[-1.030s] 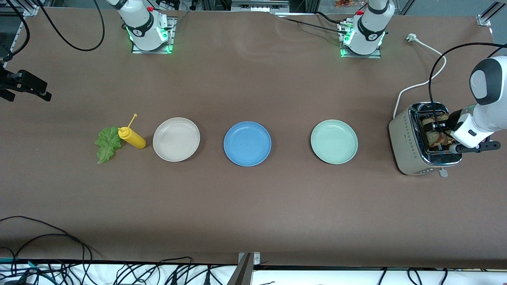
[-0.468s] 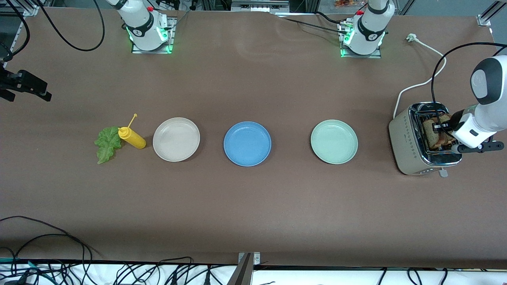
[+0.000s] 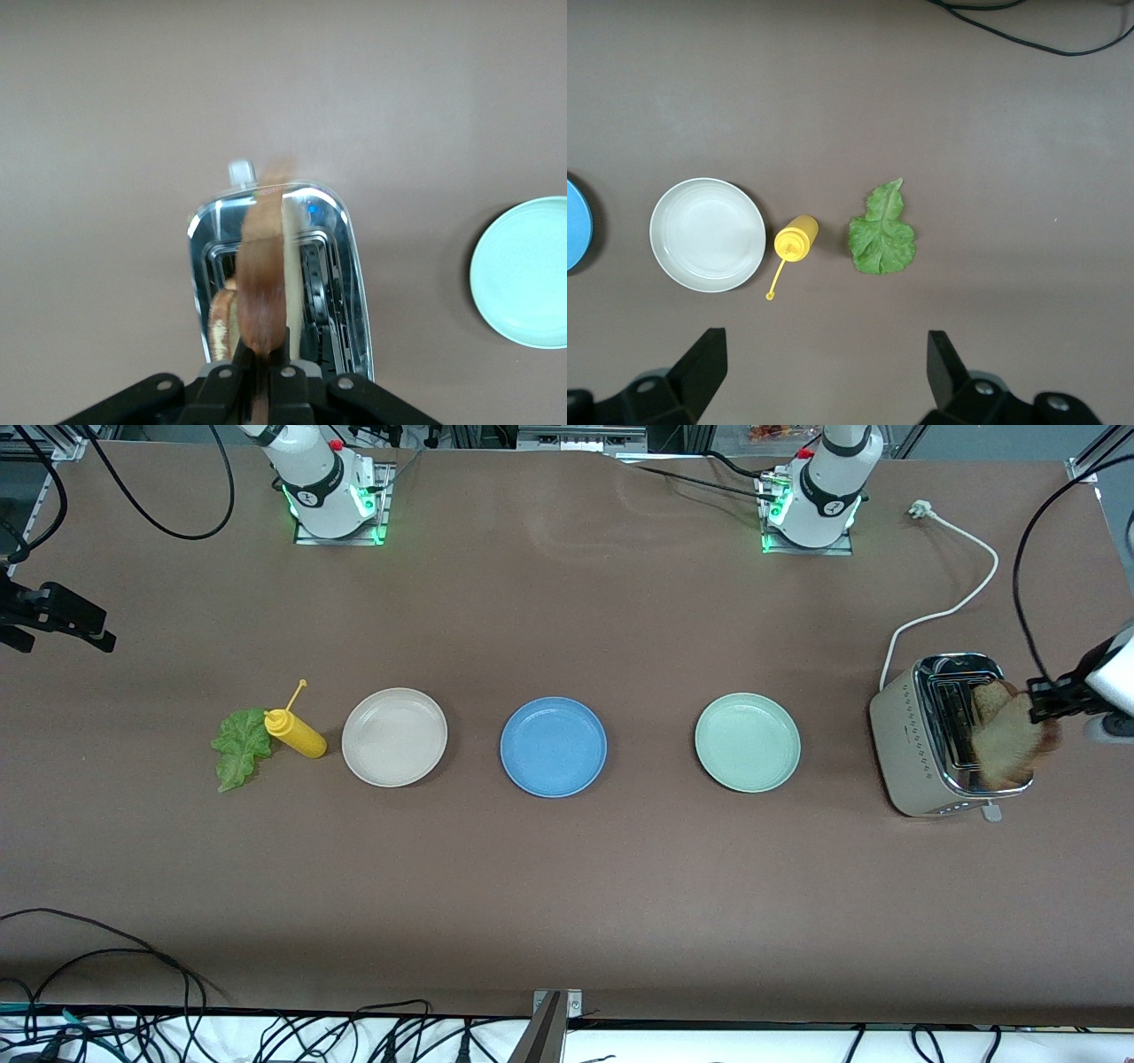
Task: Make sandwich in blue plate with both arms
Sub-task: 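Lift the toast out and carry it to the blue plate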
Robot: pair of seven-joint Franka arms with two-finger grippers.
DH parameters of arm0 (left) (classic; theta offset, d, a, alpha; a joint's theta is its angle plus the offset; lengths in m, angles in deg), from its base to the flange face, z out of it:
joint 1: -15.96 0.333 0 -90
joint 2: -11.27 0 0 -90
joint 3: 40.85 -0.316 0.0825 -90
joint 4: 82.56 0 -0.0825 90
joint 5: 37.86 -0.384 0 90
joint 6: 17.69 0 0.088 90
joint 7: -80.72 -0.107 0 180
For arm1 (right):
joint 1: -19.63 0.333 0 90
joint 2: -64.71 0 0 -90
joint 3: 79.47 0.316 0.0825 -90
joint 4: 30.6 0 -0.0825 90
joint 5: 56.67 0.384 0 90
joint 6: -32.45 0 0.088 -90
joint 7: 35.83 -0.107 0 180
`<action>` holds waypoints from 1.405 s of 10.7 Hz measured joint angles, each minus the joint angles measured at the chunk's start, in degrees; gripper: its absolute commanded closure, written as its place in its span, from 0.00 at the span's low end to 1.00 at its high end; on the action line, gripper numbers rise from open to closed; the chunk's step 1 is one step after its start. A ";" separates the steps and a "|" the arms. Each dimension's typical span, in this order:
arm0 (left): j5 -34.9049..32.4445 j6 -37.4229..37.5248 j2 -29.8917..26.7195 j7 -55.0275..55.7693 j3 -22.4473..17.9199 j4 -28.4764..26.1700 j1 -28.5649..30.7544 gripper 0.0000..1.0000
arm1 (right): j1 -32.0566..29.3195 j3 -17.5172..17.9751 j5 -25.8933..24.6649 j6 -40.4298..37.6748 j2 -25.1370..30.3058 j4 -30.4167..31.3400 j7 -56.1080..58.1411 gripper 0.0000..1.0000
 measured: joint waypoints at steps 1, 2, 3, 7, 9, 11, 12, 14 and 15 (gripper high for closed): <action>0.00 0.34 -2.07 -1.02 0.28 0.42 -0.09 1.00 | 0.00 0.00 0.00 0.00 -0.01 0.00 0.00 0.00; 0.00 0.85 -3.69 -1.36 0.82 0.46 -0.19 1.00 | 0.00 0.00 0.00 0.00 -0.01 0.00 0.00 0.00; 0.00 1.01 -4.83 -1.59 1.88 0.47 -0.25 1.00 | 0.00 0.00 0.00 0.00 -0.01 0.00 0.00 0.00; 0.25 4.37 -6.18 1.65 12.93 0.19 -0.60 1.00 | 0.01 0.02 0.00 0.00 -0.02 0.00 0.00 0.00; 1.64 4.73 -5.61 6.32 19.13 -0.66 -0.95 1.00 | 0.01 0.02 0.00 0.00 -0.02 0.00 0.00 0.00; 3.08 4.79 -3.81 9.69 24.80 -1.26 -1.09 1.00 | 0.00 0.02 0.00 0.00 -0.02 0.00 0.00 0.00; 4.66 4.79 -2.42 11.34 27.13 -1.31 -1.14 1.00 | 0.01 0.02 0.00 0.00 -0.04 0.00 0.00 0.00; 5.85 4.69 1.15 15.51 31.61 -1.30 -1.13 1.00 | 0.03 0.04 0.00 0.20 -0.25 0.00 0.00 0.00; 5.90 4.57 3.07 18.59 34.02 -1.30 -1.13 1.00 | 0.04 0.05 0.00 0.91 -0.45 0.00 0.00 0.00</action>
